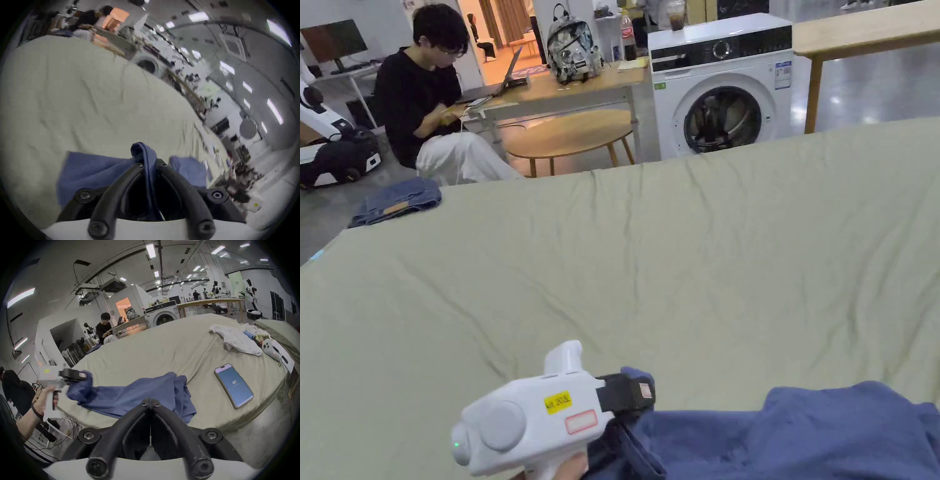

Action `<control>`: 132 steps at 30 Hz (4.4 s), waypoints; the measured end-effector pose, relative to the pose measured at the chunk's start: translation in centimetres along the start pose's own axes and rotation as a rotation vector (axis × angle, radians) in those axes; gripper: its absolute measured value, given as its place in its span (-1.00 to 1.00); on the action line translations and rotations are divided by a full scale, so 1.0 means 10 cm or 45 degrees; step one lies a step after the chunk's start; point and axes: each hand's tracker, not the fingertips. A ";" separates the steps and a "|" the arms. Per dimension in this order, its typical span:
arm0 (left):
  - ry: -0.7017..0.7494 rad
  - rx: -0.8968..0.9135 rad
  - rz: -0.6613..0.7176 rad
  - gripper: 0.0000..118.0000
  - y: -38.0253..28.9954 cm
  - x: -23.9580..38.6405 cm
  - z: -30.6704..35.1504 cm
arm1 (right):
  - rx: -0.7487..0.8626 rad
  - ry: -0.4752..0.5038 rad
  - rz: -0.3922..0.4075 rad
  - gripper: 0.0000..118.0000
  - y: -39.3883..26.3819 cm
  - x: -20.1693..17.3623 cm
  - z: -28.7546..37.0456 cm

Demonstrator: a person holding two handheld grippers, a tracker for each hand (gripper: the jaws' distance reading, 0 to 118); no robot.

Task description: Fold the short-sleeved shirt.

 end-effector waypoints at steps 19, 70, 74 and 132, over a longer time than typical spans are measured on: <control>-0.063 -0.230 -0.107 -1.00 -0.73 0.35 -0.97 | 0.034 -0.047 -0.298 -1.00 -0.13 0.49 0.16; -0.261 -0.140 -0.077 -0.56 -0.57 1.17 -1.03 | -0.057 -0.038 -0.138 -1.00 -0.40 0.44 0.10; -0.337 -0.091 -0.040 0.15 -0.57 1.19 -0.95 | -0.102 -0.058 -0.142 -1.00 -0.54 0.56 0.13; 0.618 0.448 0.372 -0.52 0.62 -2.76 2.67 | -0.285 0.224 -0.043 -1.00 -0.09 -0.02 -1.35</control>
